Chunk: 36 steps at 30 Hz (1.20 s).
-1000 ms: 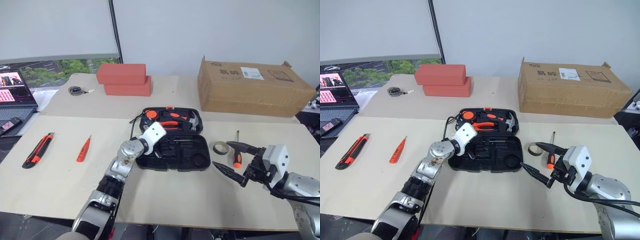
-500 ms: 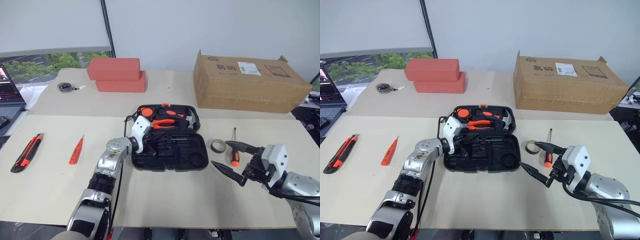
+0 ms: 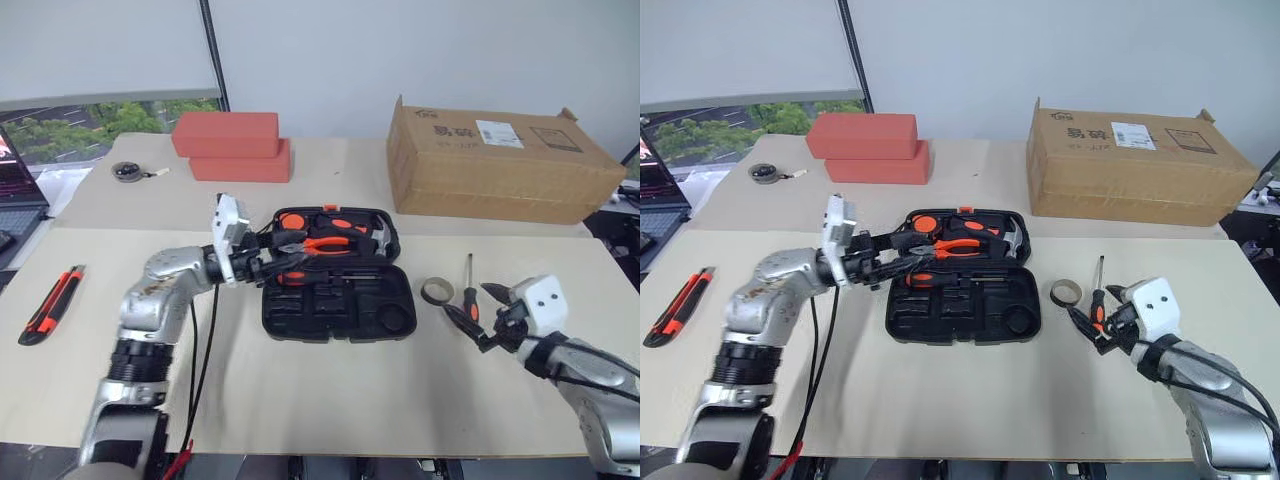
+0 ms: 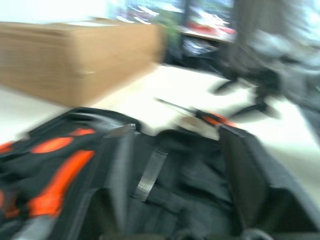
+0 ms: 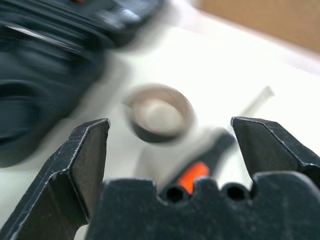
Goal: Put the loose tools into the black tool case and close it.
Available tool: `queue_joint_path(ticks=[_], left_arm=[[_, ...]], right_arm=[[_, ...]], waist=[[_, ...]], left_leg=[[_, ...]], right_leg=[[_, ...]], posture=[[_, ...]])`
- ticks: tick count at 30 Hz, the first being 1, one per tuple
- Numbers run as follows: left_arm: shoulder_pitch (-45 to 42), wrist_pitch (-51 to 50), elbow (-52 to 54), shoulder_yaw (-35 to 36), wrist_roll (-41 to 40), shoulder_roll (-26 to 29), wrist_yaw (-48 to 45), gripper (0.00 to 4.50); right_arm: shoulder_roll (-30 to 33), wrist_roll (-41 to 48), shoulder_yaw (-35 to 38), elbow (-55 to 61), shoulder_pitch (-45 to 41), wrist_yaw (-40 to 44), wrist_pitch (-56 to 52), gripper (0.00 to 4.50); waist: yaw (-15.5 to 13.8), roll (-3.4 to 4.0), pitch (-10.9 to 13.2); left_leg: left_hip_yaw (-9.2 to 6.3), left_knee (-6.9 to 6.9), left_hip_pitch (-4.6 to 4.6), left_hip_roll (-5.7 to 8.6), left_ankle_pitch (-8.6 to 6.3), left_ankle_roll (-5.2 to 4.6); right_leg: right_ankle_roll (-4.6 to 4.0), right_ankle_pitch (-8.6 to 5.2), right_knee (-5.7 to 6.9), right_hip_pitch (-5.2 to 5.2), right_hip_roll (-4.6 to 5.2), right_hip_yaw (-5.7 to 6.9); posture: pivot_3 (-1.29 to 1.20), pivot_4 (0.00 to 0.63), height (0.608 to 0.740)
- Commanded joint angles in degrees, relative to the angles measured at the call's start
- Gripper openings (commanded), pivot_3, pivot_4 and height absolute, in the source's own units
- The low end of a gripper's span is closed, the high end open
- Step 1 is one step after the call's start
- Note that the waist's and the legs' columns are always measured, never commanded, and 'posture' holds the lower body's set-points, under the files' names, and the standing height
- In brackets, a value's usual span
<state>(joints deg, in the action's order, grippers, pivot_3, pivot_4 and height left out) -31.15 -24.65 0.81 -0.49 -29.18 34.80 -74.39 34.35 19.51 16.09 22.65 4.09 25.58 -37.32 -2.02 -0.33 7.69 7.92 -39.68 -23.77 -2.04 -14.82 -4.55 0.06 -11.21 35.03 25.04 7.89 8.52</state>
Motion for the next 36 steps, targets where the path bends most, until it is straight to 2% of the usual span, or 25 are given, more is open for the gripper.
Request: queue_joint_path(ticks=[1, 7, 11, 12, 18, 21, 25, 28, 31, 36], left_arm=[[-0.8, 3.4, 2.1, -2.8, 2.6, 4.5, -5.7, 4.39], [-3.4, 3.9, 4.7, -4.2, 3.0, 6.7, -7.0, 4.39], [-4.0, 1.8, 7.1, -4.5, 1.7, 6.9, -6.9, 4.5], [-4.1, 1.6, 7.4, -4.5, 1.5, 6.9, -6.8, 4.5], [-3.0, 1.9, 8.0, -4.2, 1.8, 7.6, -6.1, 4.5], [-2.8, 1.6, 8.2, -3.5, 1.5, 7.3, -4.2, 4.5], [-1.9, 0.0, 8.4, -2.5, 3.7, 7.0, 3.1, 4.5], [-0.1, -0.5, 9.4, -0.6, 4.0, 6.2, 8.7, 4.5], [2.9, -4.6, 11.1, 4.9, -1.2, 6.7, 10.7, 4.5], [10.9, -6.3, 13.3, 10.9, -3.4, 12.0, 9.2, 4.5]], right_arm=[[-0.5, 1.7, 1.1, 3.3, -2.1, -4.2, -9.9, 4.5], [-2.7, 0.5, -0.1, 4.3, -5.2, -10.6, -20.4, 4.5], [-4.0, -0.4, 1.1, 3.3, -7.7, -13.8, -23.1, 3.59], [-4.0, -0.3, 1.2, 3.3, -7.9, -13.9, -23.4, 3.09], [-4.2, -1.2, 3.2, 1.9, -9.8, -15.4, -22.8, 1.1], [-3.7, -2.4, 3.9, 0.5, -11.4, -15.9, -19.8, 1.03], [-0.5, -4.1, 2.4, -1.4, -13.5, -12.7, -12.5, 1.02], [3.1, -5.1, -1.8, -2.5, -14.7, -5.7, -4.1, 1.02], [6.2, -5.0, -9.5, -5.8, -18.0, 8.0, 8.6, 1.02], [4.8, -5.4, -18.3, -16.0, -26.9, 22.2, 22.4, 1.02]], waist=[[-0.1, 0.12, 0.1], [-0.1, 0.15, 0.1], [0.4, 0.16, 0.1], [0.5, 0.16, 0.1], [0.9, 0.16, 0.1], [1.3, 0.16, 0.1], [1.4, 0.21, 0.2], [1.5, 0.26, 0.2], [2.3, 0.16, 0.3], [2.9, -0.03, 0.5]], left_leg=[[-0.01, 0.0, 0.0, 0.0, -0.03, 0.04], [-0.01, -0.01, -0.04, 0.01, -0.22, -0.03], [0.02, 0.0, -0.04, 0.01, -0.08, -0.17], [0.03, 0.01, -0.05, 0.02, 0.04, 0.02], [0.05, 0.01, -0.05, 0.02, 0.09, 0.09], [0.03, 0.01, -0.04, 0.01, 0.08, 0.05], [0.03, 0.02, -0.03, -0.01, 0.07, 0.02], [0.04, 0.03, -0.01, 0.0, 0.09, 0.03], [0.08, 0.07, 0.03, -0.03, 0.2, 0.21], [0.09, 0.17, 0.15, -0.09, 0.36, 0.47]], right_leg=[[-0.01, 0.0, 0.0, 0.0, 0.0, 0.0], [0.0, 0.0, -0.02, 0.01, 0.0, -0.03], [0.01, 0.0, -0.03, 0.0, -0.06, -0.07], [0.01, 0.0, -0.02, 0.0, -0.07, -0.09], [0.02, 0.0, -0.02, -0.01, -0.23, -0.13], [0.02, 0.0, 0.0, 0.0, -0.28, -0.17], [0.02, 0.0, 0.03, 0.01, -0.35, -0.23], [0.03, 0.0, 0.03, 0.0, -0.36, -0.28], [0.03, 0.0, 0.02, 0.02, -0.44, -0.37], [0.03, 0.0, 0.04, -0.01, -0.49, -0.37]], posture=[[0.0, 0.15, 0.712], [0.0, 0.15, 0.712], [0.0, 0.15, 0.712], [0.0, 0.15, 0.712], [0.0, 0.15, 0.712], [0.0, 0.15, 0.712], [0.0, 0.15, 0.712], [0.0, 0.15, 0.712], [0.0, 0.15, 0.712], [0.0, 0.15, 0.712]])
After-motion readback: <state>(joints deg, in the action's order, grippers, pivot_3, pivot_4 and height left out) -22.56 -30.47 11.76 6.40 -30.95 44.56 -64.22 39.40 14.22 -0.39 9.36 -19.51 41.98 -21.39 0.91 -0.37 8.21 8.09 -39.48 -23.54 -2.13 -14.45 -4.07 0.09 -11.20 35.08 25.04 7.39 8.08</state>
